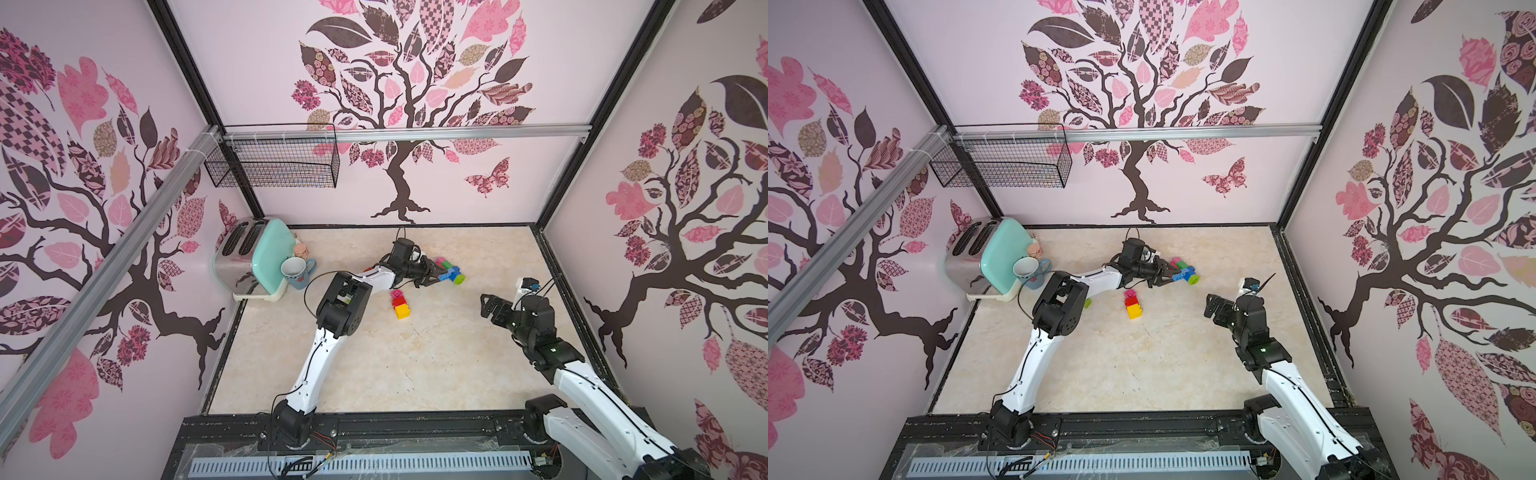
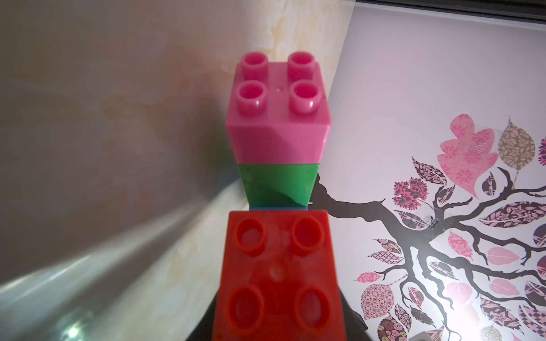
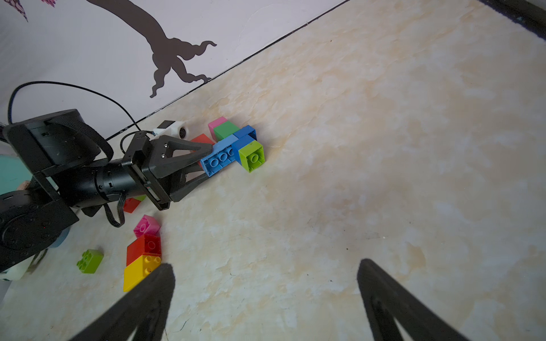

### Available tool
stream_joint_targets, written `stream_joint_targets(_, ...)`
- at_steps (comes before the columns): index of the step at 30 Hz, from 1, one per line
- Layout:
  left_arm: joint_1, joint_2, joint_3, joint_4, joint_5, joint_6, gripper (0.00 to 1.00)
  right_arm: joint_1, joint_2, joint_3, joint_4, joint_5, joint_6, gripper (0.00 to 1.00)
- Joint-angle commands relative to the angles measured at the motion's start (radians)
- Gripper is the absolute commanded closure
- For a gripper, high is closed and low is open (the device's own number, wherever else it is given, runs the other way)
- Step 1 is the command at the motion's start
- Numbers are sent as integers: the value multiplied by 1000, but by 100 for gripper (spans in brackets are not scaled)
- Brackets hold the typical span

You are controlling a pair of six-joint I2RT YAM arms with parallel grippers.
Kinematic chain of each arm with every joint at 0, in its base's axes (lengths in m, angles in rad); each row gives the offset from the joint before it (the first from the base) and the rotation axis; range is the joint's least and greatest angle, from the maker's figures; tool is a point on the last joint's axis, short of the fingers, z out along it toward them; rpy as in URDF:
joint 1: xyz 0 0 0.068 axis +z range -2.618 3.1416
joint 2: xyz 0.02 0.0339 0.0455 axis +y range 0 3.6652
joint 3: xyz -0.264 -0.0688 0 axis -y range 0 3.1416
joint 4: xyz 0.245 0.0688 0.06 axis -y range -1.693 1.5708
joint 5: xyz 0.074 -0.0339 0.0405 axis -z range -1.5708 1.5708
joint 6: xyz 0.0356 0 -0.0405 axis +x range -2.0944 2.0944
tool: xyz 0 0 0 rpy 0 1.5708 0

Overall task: Assemble the number 4 with lego
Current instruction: Place the lego brick at the center of the board.

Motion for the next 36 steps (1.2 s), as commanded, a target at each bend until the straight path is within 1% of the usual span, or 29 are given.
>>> stream_joint_targets(1, 5, 33, 38, -14, -12, 17, 84, -4, -6, 38, 4, -10, -17, 0)
stream_joint_targets(3, 6, 34, 48, -14, -11, 26, 72, -4, -3, 40, 2, -10, -20, 1)
stream_joint_targets(6, 6, 31, 60, -25, -29, 43, 63, -3, -1, 41, 0, -11, -20, 0)
stream_joint_targets(10, 6, 39, 74, -50, -45, 59, 57, -3, -2, 41, -6, -13, -20, 1)
stream_joint_targets(12, 6, 49, 119, -66, -49, 64, 53, -3, -5, 41, -11, -11, -23, 1)
stream_joint_targets(18, 12, 83, 184, -113, -65, 88, 48, -3, -15, 40, -23, -7, -28, 1)
stream_joint_targets(23, 17, 95, 228, -208, -120, 155, 41, -2, -19, 38, -29, -3, -29, 1)
stream_joint_targets(29, 18, 76, 238, -297, -201, 246, 31, -4, 2, 49, -44, 29, -1, 0)
stream_joint_targets(36, 16, 74, 310, -427, -287, 359, 25, -3, 52, 76, -80, 55, 43, 0)
